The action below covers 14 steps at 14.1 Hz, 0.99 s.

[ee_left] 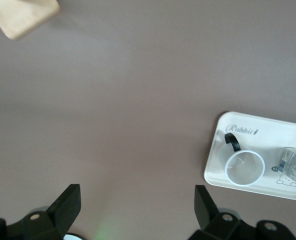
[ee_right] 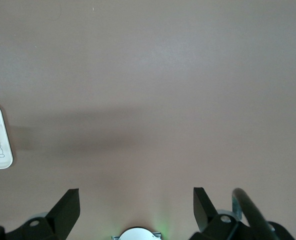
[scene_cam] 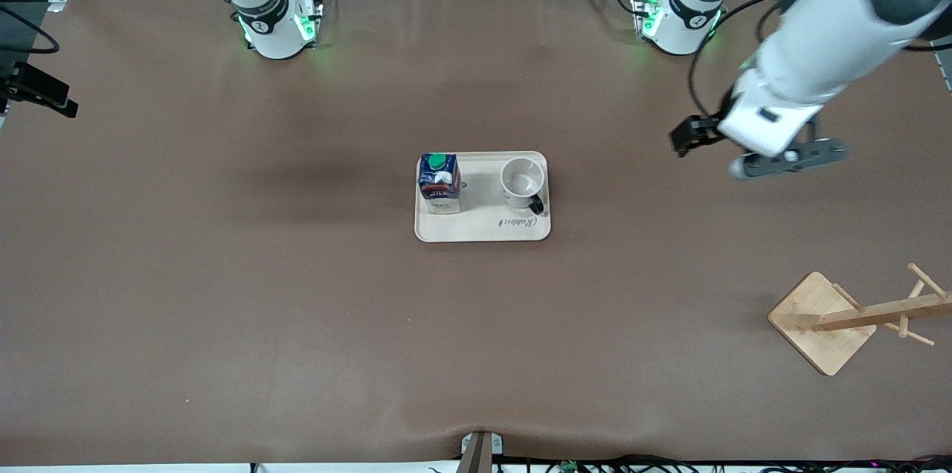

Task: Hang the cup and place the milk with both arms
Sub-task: 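Reach the left gripper down to the white mug on the tray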

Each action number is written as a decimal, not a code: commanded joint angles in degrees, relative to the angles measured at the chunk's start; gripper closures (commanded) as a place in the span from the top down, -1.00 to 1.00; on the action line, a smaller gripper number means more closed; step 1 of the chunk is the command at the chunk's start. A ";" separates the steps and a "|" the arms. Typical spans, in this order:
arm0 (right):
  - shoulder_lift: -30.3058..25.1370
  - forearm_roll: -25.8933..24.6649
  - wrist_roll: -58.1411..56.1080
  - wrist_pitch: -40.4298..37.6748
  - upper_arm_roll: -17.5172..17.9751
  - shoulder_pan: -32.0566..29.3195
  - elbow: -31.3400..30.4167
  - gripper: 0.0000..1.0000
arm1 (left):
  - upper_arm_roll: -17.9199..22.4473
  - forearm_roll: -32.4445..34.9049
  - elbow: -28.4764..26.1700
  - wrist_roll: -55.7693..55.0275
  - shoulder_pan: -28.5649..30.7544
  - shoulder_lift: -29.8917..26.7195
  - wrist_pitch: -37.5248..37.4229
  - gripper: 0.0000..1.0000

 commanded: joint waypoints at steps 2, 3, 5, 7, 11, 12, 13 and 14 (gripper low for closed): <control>-0.29 0.73 -0.22 -0.57 -0.30 0.15 0.56 1.00 | -7.53 -0.19 -11.61 -12.58 0.42 -2.08 11.17 1.00; -0.29 0.73 -0.22 -0.48 -0.30 0.15 0.56 1.00 | -9.38 -0.19 -13.90 -16.45 0.41 -1.56 14.86 1.00; -0.29 0.73 -0.22 -0.56 -0.30 0.33 0.56 1.00 | -12.46 -0.19 -18.12 -23.58 -0.37 0.11 22.16 1.00; -0.21 0.73 -0.22 -0.48 -0.12 0.50 0.65 1.00 | -13.18 -0.19 -22.25 -29.56 -2.91 1.52 28.84 1.00; -0.29 0.73 -0.31 -0.57 -0.03 0.51 1.00 1.00 | -13.09 0.68 -23.94 -36.08 -9.94 8.01 34.93 1.00; -0.29 0.73 -0.31 -0.57 -0.12 0.42 1.00 1.00 | -13.09 2.51 -23.94 -37.49 -10.22 9.42 35.63 0.95; -0.29 0.82 -0.31 -0.39 -0.12 0.33 1.09 1.00 | -13.09 4.36 -23.77 -39.24 -10.39 11.08 36.16 0.85; -0.21 0.73 -0.31 -0.39 -0.21 0.24 1.09 1.00 | -13.09 5.77 -23.68 -41.08 -10.48 12.67 37.47 0.81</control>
